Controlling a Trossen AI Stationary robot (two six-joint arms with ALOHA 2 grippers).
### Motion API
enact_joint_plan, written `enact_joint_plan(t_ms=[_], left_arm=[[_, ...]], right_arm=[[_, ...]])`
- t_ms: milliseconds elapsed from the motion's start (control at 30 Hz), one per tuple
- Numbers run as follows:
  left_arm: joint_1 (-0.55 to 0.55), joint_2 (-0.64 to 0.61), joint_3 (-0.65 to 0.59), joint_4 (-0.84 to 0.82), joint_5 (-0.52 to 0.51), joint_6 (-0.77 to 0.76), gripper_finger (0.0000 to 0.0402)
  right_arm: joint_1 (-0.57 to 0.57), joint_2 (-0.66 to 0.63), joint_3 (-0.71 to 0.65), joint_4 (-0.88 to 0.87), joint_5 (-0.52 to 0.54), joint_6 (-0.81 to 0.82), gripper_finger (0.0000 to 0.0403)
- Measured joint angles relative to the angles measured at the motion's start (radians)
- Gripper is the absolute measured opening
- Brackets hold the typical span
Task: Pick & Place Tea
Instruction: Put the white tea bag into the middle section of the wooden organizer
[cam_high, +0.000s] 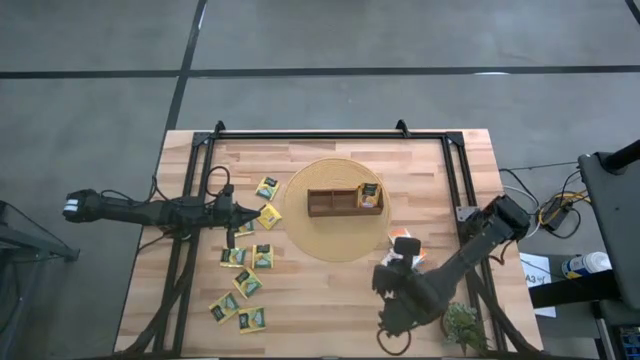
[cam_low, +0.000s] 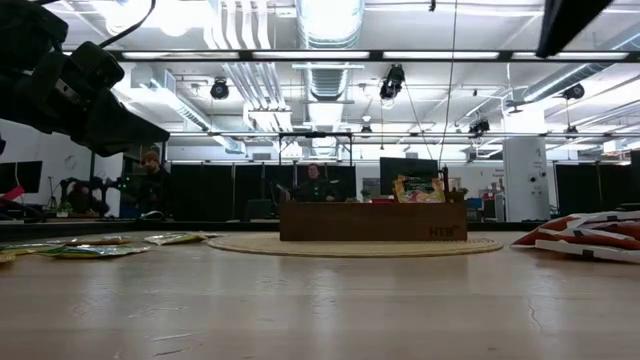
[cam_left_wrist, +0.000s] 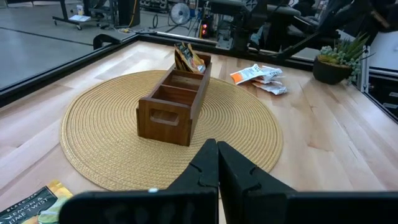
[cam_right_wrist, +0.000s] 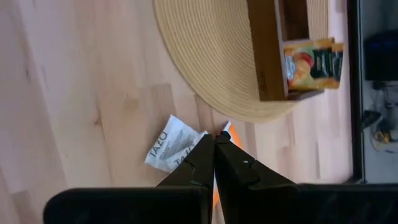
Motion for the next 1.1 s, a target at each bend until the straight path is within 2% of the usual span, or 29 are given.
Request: enact_joint_plan(t_ms=[167,367,567,700,1100], left_arm=[[0.0,0.0,0.0,0.0,0.0,0.0,0.0],[0.0,0.0,0.0,0.0,0.0,0.0,0.0],[0.0,0.0,0.0,0.0,0.0,0.0,0.0],[0.0,0.0,0.0,0.0,0.0,0.0,0.0],[0.0,0.0,0.0,0.0,0.0,0.0,0.0]], right_arm=[[0.007,0.0,-0.08,-0.002,0.0,0.105,0.0009],[0.006,0.001,-0.176,-0.004,-0.007,0.157,0.0009],[0.003,0.002,-0.244,-0.004,-0.115,0.222,0.0019],[0.003,0.002,-0.286,0.003,-0.144,0.275,0.0052],[0.002,0.002,-0.408,0.047,-0.122,0.296,0.0185]])
